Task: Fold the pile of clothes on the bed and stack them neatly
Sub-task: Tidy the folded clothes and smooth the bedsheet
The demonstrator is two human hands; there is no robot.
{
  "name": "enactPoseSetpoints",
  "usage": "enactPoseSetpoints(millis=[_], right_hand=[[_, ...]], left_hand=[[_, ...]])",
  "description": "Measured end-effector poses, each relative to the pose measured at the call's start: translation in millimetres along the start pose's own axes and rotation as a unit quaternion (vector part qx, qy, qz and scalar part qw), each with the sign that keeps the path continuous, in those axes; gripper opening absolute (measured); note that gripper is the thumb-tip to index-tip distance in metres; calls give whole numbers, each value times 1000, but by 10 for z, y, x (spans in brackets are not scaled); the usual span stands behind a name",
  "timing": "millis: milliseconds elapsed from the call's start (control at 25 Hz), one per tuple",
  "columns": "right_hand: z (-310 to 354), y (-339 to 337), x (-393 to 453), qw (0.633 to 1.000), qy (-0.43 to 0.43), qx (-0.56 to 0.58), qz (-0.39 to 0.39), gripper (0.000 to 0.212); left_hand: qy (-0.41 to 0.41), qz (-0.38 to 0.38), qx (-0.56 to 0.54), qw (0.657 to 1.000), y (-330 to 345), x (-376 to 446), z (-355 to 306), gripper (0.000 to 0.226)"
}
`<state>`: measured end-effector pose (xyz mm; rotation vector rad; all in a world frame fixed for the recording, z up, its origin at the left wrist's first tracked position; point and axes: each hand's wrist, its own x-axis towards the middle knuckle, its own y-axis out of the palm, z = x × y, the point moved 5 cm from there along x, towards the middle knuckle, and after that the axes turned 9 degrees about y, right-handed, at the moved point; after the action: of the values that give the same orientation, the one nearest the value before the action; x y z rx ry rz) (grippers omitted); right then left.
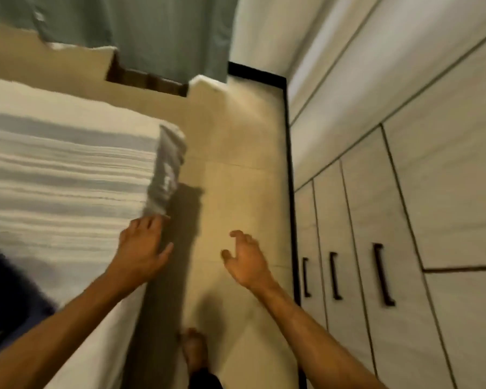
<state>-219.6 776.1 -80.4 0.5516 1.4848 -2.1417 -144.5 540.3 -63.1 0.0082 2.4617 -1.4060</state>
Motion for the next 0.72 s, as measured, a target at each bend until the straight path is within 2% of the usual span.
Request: enactPoseSetpoints(millis=[120, 280, 360, 440, 480, 520, 640, 720], right_hand=[[-1114, -907, 266, 980, 83, -73, -167, 70], [-2467, -1556, 52, 895, 301, -122, -306, 86], [-2994, -1498, -106, 884, 348, -81, -300, 92], [-3341, -1228, -206, 896, 355, 4, -268, 94], [-3446, -1113, -251, 894, 358, 59, -262, 94], [-3514, -1050, -290, 888, 358, 100, -270, 94], [-3555, -1050, -316, 881, 359, 147, -270, 95], [-3500, -1100, -315, 882, 366, 154, -253, 96]], left_hand=[[196, 62, 52, 977, 378, 900, -1461, 69], [335, 93, 110, 931, 1129, 1505, -3197, 77], [425, 120, 141, 886, 1572, 1589, -3964, 84], [523, 151, 202, 814, 2032, 1543, -4515, 89], [557, 165, 241, 777, 2239, 1487, -4705, 90], [570, 180, 270, 755, 2405, 1437, -4836, 90], [539, 217, 265, 769, 2627, 1377, -5028, 82], [544, 215, 258, 769, 2670, 1345, -5046, 73]])
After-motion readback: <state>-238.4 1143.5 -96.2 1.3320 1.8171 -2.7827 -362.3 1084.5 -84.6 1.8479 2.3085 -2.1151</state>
